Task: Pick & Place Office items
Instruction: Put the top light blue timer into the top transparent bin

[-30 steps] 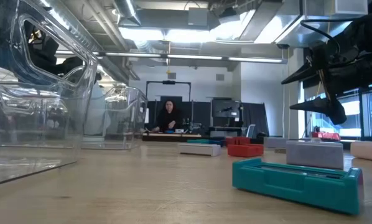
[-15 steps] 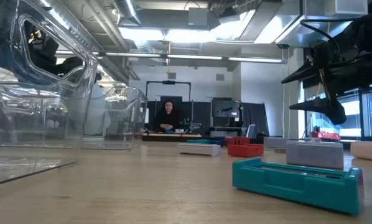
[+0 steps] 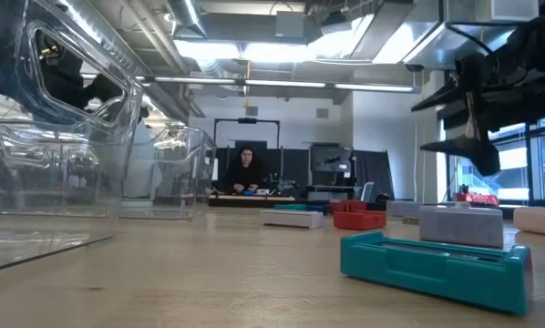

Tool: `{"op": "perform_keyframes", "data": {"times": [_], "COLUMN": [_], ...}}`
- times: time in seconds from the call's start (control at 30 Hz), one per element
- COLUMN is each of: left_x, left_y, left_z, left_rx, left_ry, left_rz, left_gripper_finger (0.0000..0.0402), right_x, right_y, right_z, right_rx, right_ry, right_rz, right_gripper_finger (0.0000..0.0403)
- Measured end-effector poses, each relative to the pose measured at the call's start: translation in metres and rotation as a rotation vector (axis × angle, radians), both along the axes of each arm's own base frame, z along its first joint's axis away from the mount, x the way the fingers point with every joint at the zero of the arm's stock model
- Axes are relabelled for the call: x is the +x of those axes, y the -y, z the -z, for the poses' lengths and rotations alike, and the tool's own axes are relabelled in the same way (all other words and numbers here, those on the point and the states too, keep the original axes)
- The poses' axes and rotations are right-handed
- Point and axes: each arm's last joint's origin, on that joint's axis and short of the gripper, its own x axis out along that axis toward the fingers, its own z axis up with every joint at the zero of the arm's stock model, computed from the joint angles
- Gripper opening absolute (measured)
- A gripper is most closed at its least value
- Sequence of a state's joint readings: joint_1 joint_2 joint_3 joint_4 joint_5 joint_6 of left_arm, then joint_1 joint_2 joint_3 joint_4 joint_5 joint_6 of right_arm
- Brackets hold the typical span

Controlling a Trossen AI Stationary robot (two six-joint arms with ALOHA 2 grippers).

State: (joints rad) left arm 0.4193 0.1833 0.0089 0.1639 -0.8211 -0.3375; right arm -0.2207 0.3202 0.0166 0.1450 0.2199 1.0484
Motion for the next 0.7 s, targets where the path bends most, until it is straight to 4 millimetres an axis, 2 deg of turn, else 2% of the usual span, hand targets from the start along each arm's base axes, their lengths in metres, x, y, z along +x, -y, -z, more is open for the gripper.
{"op": "perform_keyframes", "data": {"times": [0.13, 0.3, 0.5, 0.7], "left_x": [0.004, 0.006, 0.006, 0.023], "left_y": [0.003, 0.010, 0.017, 0.018], "left_z": [-0.014, -0.042, -0.077, -0.104], "left_rx": [0.096, 0.238, 0.322, 0.327], "left_ry": [0.077, 0.152, 0.187, 0.132], "left_rz": [0.188, 0.378, 0.479, 0.550], "left_gripper_finger": [0.0306, 0.0306, 0.0306, 0.0306], "right_x": [0.001, 0.001, 0.001, 0.003], "right_y": [0.000, 0.000, 0.000, 0.001], "right_z": [-0.012, -0.022, -0.039, -0.069], "right_rx": [-0.077, -0.135, -0.190, -0.298], "right_ry": [0.096, 0.183, 0.212, 0.217], "right_rz": [-0.005, -0.004, 0.005, 0.022], "right_gripper_finger": [0.0327, 0.0327, 0.0327, 0.0327]}}
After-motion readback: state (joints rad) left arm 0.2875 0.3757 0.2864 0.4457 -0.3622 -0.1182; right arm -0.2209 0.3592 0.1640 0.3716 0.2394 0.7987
